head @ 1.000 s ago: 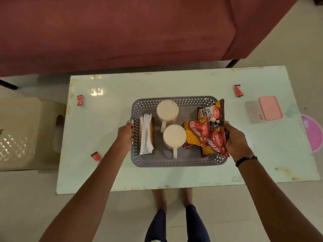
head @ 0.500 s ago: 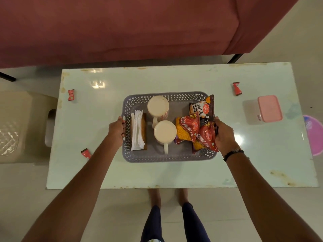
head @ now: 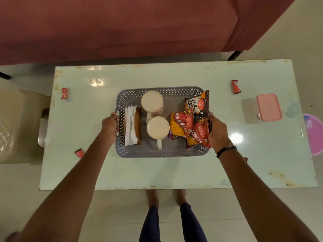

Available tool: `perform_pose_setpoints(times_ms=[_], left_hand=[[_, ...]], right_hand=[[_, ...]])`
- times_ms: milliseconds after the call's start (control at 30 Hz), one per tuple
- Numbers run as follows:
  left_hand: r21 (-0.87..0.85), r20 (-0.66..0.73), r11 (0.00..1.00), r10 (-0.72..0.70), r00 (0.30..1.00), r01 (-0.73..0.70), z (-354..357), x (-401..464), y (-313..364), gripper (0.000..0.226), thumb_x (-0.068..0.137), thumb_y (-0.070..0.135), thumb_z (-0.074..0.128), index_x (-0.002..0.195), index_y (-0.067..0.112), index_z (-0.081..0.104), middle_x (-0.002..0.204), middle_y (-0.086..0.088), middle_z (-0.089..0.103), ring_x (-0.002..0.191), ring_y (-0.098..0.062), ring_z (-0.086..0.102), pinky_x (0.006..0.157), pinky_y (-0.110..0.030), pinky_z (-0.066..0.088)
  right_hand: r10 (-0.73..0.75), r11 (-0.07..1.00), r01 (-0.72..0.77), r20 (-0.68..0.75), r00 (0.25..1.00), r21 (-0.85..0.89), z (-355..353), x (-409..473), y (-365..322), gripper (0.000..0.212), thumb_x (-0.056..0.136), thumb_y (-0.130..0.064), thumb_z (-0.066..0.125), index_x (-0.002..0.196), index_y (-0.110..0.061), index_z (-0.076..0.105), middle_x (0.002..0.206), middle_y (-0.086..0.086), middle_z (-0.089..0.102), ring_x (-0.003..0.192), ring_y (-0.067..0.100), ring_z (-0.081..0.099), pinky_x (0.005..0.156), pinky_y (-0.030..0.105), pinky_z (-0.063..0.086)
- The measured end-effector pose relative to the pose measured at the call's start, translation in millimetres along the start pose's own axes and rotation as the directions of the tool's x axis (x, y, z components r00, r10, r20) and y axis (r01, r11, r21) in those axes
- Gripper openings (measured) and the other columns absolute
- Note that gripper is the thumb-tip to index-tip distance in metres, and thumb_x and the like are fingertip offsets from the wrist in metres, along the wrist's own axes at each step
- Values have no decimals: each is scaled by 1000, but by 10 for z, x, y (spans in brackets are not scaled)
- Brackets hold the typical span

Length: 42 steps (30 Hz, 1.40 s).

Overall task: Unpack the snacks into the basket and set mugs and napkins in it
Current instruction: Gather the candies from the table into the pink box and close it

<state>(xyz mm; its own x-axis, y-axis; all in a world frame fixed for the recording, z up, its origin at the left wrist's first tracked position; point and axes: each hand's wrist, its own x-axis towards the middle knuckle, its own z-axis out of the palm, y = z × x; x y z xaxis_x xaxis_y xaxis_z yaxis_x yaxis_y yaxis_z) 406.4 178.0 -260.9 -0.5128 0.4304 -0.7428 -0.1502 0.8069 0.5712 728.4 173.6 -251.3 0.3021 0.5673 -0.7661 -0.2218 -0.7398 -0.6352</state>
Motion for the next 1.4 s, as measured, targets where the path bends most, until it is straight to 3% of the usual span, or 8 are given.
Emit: perform_pose_setpoints(times_ms=[67, 200, 267, 600, 900, 1067, 1233, 1400], left_hand=[[7, 5, 1000, -9, 1000, 9, -2, 15, 20, 37, 98, 36, 38, 68, 18, 48, 62, 3, 40, 52, -9, 31, 50, -21, 27], [-11, 20, 1000, -2, 1000, 2, -2, 5, 10, 37, 99, 35, 37, 67, 18, 48, 61, 3, 38, 52, -9, 30, 50, -21, 26], [-23, 27, 1000, 2, 1000, -1, -6, -7, 11, 37, 99, 35, 37, 67, 18, 47, 61, 3, 38, 51, -9, 30, 50, -20, 26], [-38, 81, 999, 9, 997, -6, -42, -35, 1, 37, 99, 34, 37, 68, 17, 47, 61, 3, 36, 52, -8, 29, 51, -20, 26], [-54, 130, 999, 5, 992, 2, 25, -67, -34, 37, 99, 35, 38, 67, 17, 47, 59, 3, 33, 51, -8, 26, 51, -22, 24], [-58, 136, 998, -1, 991, 9, 86, -86, -42, 37, 99, 34, 37, 68, 17, 46, 59, 3, 33, 50, -8, 25, 50, -21, 23], [-60, 121, 998, -6, 993, 13, 94, -78, -42, 37, 99, 34, 37, 68, 17, 47, 59, 3, 34, 50, -8, 26, 50, -21, 24], [-41, 94, 999, -4, 996, 8, 113, -58, -53, 38, 99, 36, 38, 68, 17, 48, 61, 3, 37, 52, -9, 30, 52, -22, 27]], right_hand=[[-11, 1000, 11, -3, 1000, -9, -1, 28, 13, 38, 97, -37, 46, 112, -11, 68, 105, 11, 71, 87, 23, 69, 73, 30, 56], [40, 999, -40, -24, 999, 21, -8, 68, 24, 31, 93, -40, 52, 92, -17, 73, 100, 11, 73, 93, 29, 69, 92, 45, 53], [36, 999, -36, -17, 999, 3, -10, 82, 35, 31, 94, -41, 51, 86, -20, 71, 100, 10, 73, 96, 29, 69, 94, 45, 52], [17, 1000, -17, -8, 1000, 9, -30, 135, 68, 33, 92, -44, 52, 81, -22, 73, 94, 7, 74, 95, 29, 69, 96, 48, 50], [-1, 999, 2, -29, 1000, 33, -140, 134, 45, 30, 93, -41, 53, 85, -21, 73, 100, 10, 73, 99, 31, 68, 97, 48, 49], [-30, 999, 31, -14, 999, 21, -213, 188, 50, 35, 91, -41, 53, 73, -23, 77, 96, 9, 74, 99, 32, 68, 97, 49, 49], [12, 999, -11, -25, 1000, 42, -204, 221, 39, 30, 88, -42, 57, 85, -18, 75, 98, 9, 74, 97, 32, 69, 96, 50, 50], [36, 999, -35, -36, 999, 29, -182, 195, 5, 27, 92, -39, 54, 84, -19, 71, 93, 5, 73, 97, 30, 68, 94, 47, 51]])
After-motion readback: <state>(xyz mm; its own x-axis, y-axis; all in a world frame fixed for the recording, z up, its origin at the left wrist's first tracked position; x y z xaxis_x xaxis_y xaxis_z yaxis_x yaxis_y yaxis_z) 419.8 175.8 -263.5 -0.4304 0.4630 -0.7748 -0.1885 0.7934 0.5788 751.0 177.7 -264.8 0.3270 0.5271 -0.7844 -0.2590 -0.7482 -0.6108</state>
